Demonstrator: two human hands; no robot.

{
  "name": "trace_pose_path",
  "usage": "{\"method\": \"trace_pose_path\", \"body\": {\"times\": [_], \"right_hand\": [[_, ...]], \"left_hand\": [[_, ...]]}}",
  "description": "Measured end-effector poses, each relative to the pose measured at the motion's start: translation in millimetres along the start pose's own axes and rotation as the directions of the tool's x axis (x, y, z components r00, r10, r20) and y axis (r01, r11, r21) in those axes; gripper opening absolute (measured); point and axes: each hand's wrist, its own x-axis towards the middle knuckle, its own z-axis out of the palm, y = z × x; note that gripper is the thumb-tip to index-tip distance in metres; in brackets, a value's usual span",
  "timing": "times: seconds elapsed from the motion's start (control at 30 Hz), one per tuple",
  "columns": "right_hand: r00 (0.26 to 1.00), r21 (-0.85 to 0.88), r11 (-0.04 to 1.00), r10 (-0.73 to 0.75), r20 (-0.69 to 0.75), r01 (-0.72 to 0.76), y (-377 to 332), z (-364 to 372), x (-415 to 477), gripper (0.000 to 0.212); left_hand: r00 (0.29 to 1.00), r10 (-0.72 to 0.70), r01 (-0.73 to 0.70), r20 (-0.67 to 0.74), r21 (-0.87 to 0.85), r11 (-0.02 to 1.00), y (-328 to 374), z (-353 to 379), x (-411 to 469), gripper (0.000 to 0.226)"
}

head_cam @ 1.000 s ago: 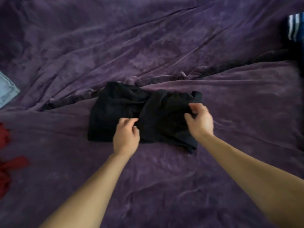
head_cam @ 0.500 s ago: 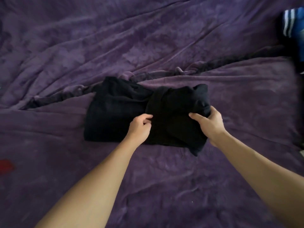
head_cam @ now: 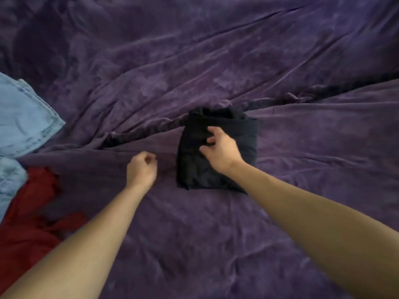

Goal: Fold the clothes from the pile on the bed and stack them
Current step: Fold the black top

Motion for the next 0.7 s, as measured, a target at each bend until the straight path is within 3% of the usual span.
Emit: {"method": "trace_pose_path", "body": {"times": [0.1, 0.17, 0.3, 0.43, 0.5, 0.6, 0.7], "right_hand": [[0.930, -0.163, 0.985, -0.105, -0.352, 0.049, 41, -13, -4, 0.043], [0.894, -0.305, 0.952, -0.112, -0.434, -0.029, 66, -31, -3, 0.050], [0.929, -0.359, 0.921, 0.010, -0.371, -0.153, 94, -46, 19, 0.067], [0.937, -0.319, 0.934, 0.044, -0.348, -0.162, 103, -28, 42, 0.069], [0.926, -0.323, 0.929, 0.049, -0.374, -0.180, 104, -18, 44, 0.064], [0.919, -0.285, 0.937, 0.078, -0.386, -0.200, 102, -13, 27, 0.057], [0.922, -0.285, 0.942, 0.058, -0.384, -0.178, 101, -14, 1, 0.056]], "left_hand": [[0.991, 0.129, -0.127, -0.044, 0.048, 0.991, 22, 17, 12, 0.030], [0.969, 0.240, -0.237, -0.061, 0.063, 0.970, 46, 37, 19, 0.041], [0.886, 0.462, -0.444, -0.028, 0.234, 0.865, 87, 82, 39, 0.057], [0.943, 0.319, -0.330, 0.097, 0.134, 0.935, 114, 109, 70, 0.071], [0.919, 0.384, -0.395, 0.094, 0.212, 0.894, 112, 112, 74, 0.060], [0.821, 0.571, -0.548, 0.012, 0.299, 0.781, 101, 107, 58, 0.042], [0.741, 0.668, -0.602, -0.071, 0.371, 0.707, 90, 102, 34, 0.033]]}}
